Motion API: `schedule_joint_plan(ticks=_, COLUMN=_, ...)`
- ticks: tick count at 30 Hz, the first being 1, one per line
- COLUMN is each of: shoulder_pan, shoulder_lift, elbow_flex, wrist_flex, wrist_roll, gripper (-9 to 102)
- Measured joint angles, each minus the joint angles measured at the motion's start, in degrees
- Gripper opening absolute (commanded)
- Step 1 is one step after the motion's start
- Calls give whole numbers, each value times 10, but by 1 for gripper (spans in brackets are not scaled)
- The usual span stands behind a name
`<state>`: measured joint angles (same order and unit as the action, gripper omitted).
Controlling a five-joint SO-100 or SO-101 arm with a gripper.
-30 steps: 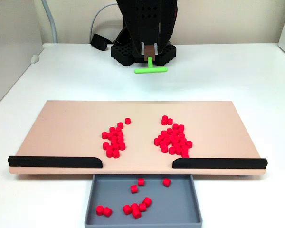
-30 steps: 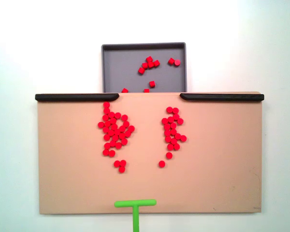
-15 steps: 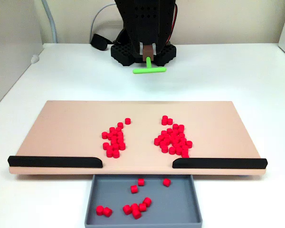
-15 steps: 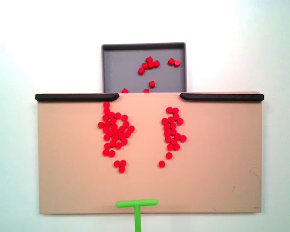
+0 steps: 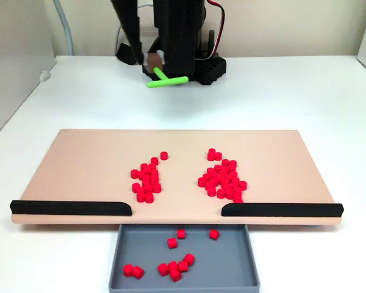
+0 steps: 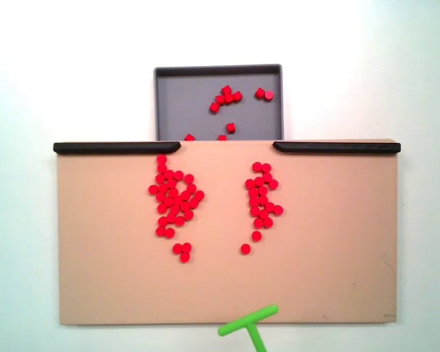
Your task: Push granules from right to the grey container
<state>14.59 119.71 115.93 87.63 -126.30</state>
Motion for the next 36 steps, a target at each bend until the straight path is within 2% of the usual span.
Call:
schedule_joint_plan(ticks=5, shoulder_pan=91, shoulder_lift=-29, elbow_flex=-21, wrist_flex=0, wrist_roll=-255, gripper=0)
schedule_joint_plan(ticks=16, shoulder_pan=156, shoulder_lift=-243, elbow_flex=-196, wrist_flex=2, wrist_roll=-559, gripper=0)
schedule_joint_plan(ticks=36, shoulder_pan=144, shoulder_lift=-497, elbow_flex=-446, wrist_flex=-2, wrist_roll=-577, gripper=0)
